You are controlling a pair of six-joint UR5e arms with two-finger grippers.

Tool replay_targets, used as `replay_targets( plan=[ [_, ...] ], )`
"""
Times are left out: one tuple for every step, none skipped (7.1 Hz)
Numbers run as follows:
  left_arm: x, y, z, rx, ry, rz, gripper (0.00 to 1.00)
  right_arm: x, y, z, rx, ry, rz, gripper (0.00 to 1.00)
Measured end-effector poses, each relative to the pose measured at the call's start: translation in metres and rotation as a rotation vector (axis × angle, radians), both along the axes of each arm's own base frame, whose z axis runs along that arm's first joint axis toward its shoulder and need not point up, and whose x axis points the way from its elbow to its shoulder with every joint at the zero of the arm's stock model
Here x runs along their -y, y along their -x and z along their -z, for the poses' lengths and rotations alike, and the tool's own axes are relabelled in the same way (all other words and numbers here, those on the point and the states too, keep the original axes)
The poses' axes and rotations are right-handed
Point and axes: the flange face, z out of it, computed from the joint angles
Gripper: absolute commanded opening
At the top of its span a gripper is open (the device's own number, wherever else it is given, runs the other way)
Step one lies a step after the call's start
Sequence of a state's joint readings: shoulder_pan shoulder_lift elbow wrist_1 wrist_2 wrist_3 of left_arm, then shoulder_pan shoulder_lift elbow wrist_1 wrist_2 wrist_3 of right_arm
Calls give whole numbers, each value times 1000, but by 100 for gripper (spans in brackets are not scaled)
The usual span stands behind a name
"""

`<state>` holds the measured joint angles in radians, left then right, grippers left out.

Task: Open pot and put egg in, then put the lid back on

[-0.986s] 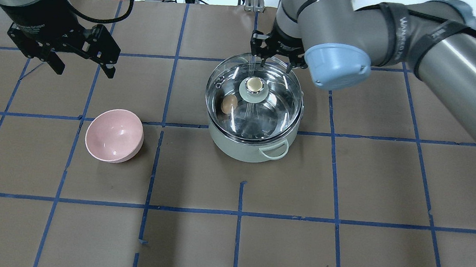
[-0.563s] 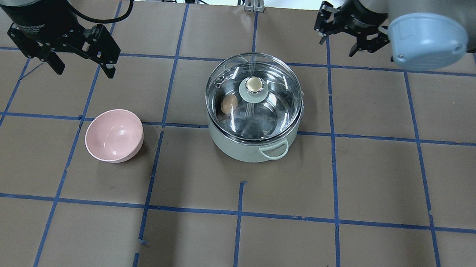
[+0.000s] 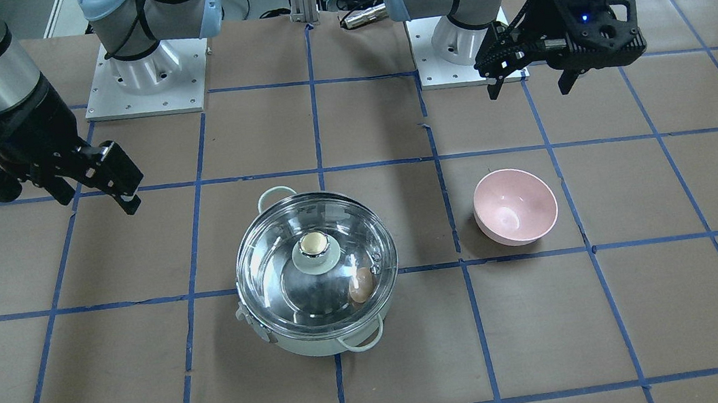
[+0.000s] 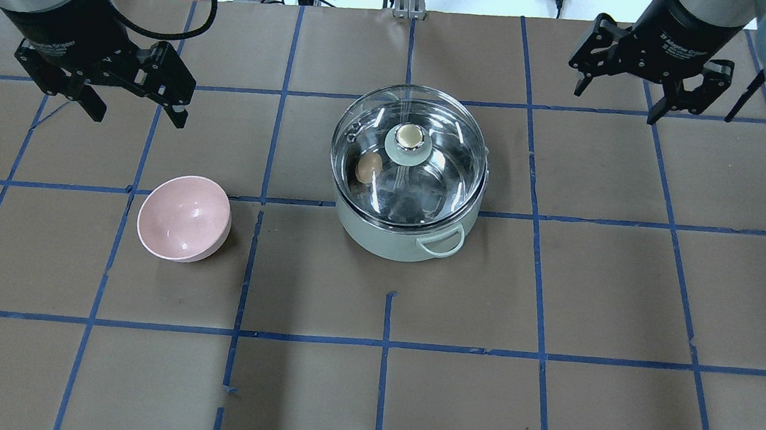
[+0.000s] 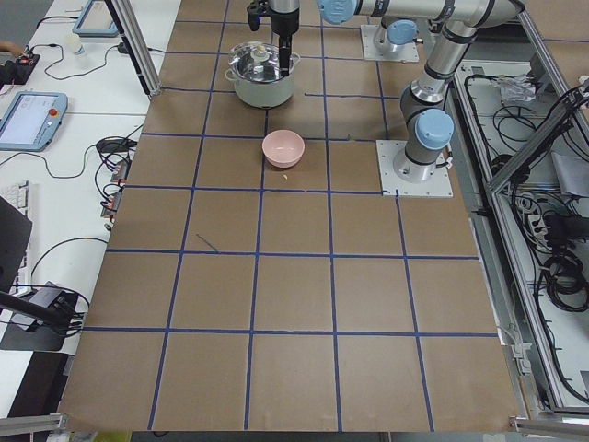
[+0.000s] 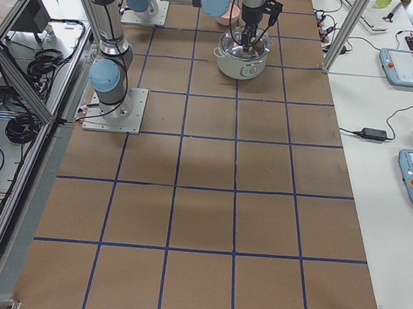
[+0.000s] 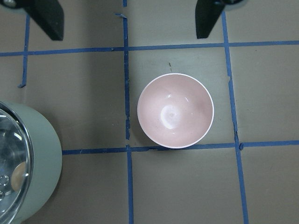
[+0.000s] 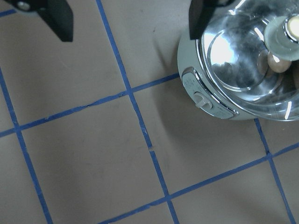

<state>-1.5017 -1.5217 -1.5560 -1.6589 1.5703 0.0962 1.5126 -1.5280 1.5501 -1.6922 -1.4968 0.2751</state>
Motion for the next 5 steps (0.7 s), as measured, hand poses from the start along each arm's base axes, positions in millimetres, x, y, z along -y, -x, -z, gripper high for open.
replay_targets(
  plan=[
    [0,0,0,-1,-1,-1,100,-6,-1,-1,0,-13,-4,100],
    [0,0,1,-1,-1,-1,100,-10,-2,6,1,-36,-8,100],
    [0,0,1,0,-2,-1,100,-13,-2,15,4,-61,-9,100],
    [0,0,1,0,-2,-1,100,-15,-3,20,5,-73,-10,100],
    [0,0,1,0,-2,-1,100,-15,-3,22,6,-77,-11,100]
  ],
)
